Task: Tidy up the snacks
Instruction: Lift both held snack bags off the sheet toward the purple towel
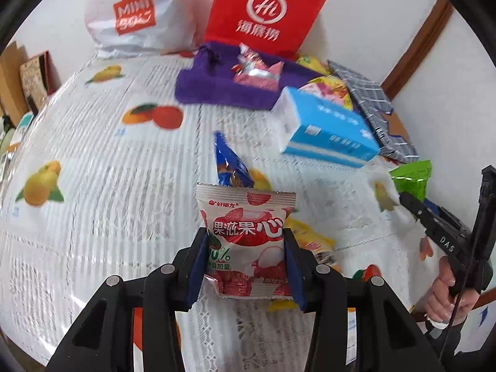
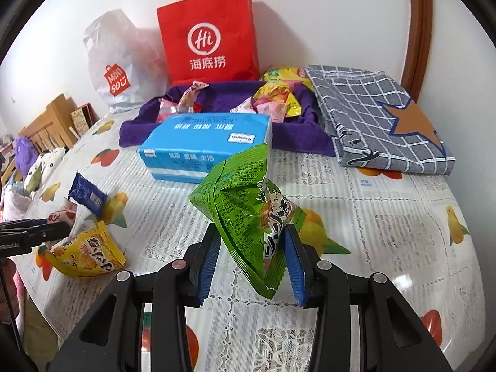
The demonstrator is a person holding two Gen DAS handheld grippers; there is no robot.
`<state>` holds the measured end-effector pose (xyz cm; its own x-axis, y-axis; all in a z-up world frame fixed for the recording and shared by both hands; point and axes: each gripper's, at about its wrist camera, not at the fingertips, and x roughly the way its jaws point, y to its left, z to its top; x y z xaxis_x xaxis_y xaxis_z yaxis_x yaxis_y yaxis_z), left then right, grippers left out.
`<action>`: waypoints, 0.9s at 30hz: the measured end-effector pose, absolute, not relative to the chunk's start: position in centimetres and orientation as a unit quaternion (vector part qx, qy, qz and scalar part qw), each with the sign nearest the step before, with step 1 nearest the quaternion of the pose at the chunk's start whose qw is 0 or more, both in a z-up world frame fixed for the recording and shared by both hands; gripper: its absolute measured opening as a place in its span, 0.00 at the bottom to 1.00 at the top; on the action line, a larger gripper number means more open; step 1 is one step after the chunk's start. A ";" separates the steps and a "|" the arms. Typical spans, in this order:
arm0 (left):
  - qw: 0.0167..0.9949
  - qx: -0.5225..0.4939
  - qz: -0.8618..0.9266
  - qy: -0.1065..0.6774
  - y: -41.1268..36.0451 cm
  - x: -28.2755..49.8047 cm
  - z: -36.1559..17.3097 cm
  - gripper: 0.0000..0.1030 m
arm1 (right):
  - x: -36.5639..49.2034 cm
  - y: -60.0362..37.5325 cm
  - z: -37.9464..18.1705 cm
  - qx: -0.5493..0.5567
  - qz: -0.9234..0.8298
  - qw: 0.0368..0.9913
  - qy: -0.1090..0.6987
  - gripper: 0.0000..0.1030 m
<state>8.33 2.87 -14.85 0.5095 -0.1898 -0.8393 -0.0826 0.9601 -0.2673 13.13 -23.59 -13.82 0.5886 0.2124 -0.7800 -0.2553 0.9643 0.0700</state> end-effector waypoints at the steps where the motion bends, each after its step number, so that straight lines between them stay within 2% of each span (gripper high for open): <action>1: 0.860 -0.134 -0.036 0.491 2.7 8.5 -14.4 0.42 | 13.0 -23.6 -13.6 -0.023 0.130 0.892 0.433 0.40; 27: 0.894 -0.065 -0.111 0.430 -1.6 15.6 -5.7 0.42 | 14.5 -21.8 -6.1 -0.028 0.064 0.924 0.376 0.40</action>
